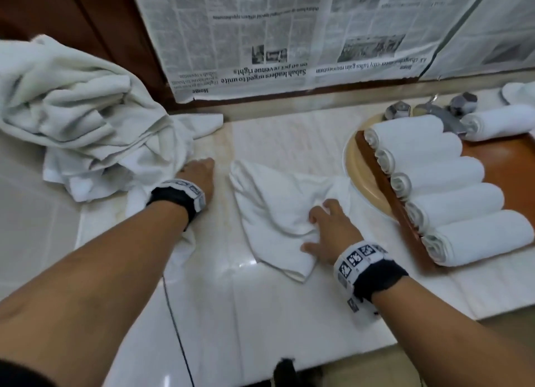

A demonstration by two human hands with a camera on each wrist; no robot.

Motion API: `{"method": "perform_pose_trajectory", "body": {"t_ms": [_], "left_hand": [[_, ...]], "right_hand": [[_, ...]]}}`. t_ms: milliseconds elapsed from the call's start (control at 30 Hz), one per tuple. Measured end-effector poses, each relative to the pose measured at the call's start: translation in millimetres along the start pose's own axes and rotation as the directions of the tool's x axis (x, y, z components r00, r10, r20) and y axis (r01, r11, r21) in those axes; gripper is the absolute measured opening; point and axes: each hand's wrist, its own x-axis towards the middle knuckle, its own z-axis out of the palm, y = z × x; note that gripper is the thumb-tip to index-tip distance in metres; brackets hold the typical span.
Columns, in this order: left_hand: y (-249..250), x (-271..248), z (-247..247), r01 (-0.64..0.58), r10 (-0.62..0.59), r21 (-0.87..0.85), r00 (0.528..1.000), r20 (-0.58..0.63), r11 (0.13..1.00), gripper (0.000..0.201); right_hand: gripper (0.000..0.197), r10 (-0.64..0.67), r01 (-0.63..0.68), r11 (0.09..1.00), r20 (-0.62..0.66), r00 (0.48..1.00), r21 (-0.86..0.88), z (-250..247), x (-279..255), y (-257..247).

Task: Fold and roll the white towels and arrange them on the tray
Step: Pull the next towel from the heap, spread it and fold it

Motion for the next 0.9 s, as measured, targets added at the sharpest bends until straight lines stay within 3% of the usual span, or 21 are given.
{"method": "perform_pose_trajectory", "body": {"t_ms": [100, 200, 267, 367, 433, 533, 633, 700, 800, 900], "left_hand": [[-59, -17, 24, -0.005, 0.016, 0.184, 0.998, -0.06, 0.983, 0.039], [-112, -45, 48, -0.016, 0.06, 0.254, 0.984, -0.167, 0.967, 0.05], [-135, -66, 47, 0.066, -0.03, 0.204, 0.984, -0.178, 0.977, 0.053], [-135, -89, 41, 0.243, -0.234, 0.099, 0.967, -0.097, 0.965, 0.059], [-104, -107, 31, 0.277, -0.277, 0.029, 0.96, 0.025, 0.961, 0.054], [-32, -153, 9, 0.221, -0.216, -0.034, 0.97, 0.113, 0.975, 0.036], [54, -211, 11, 0.034, -0.015, -0.244, 0.997, 0.079, 0.969, 0.025], [104, -251, 24, -0.085, 0.124, -0.488, 0.991, 0.047, 0.869, 0.022], [163, -311, 43, -0.096, 0.192, -0.659, 0.979, 0.074, 0.746, 0.055], [204, -357, 46, -0.151, 0.163, -0.709, 0.985, -0.051, 0.689, 0.081]], "right_hand": [[0.053, -0.001, 0.001, 1.0, -0.028, 1.0, 0.009, -5, 17, -3], [0.046, -0.04, 0.038, 0.999, -0.07, 0.997, -0.028, -8, 31, -9], [0.038, -0.072, 0.068, 0.997, -0.094, 0.993, -0.039, -7, 31, -15], [0.026, -0.125, 0.121, 0.992, -0.095, 0.988, -0.047, 0, 17, -18], [0.018, -0.182, 0.179, 0.983, -0.092, 0.979, -0.038, 7, -2, -17], [0.014, -0.258, 0.259, 0.966, -0.07, 0.964, 0.002, 20, -42, -10], [0.016, -0.319, 0.32, 0.947, -0.044, 0.947, 0.021, 37, -94, 6], [0.014, -0.357, 0.357, 0.933, 0.002, 0.934, 0.044, 45, -128, 21], [0.011, -0.418, 0.405, 0.907, 0.135, 0.898, 0.114, 36, -172, 45], [0.008, -0.517, 0.505, 0.85, 0.054, 0.854, 0.149, 6, -210, 58]]}}
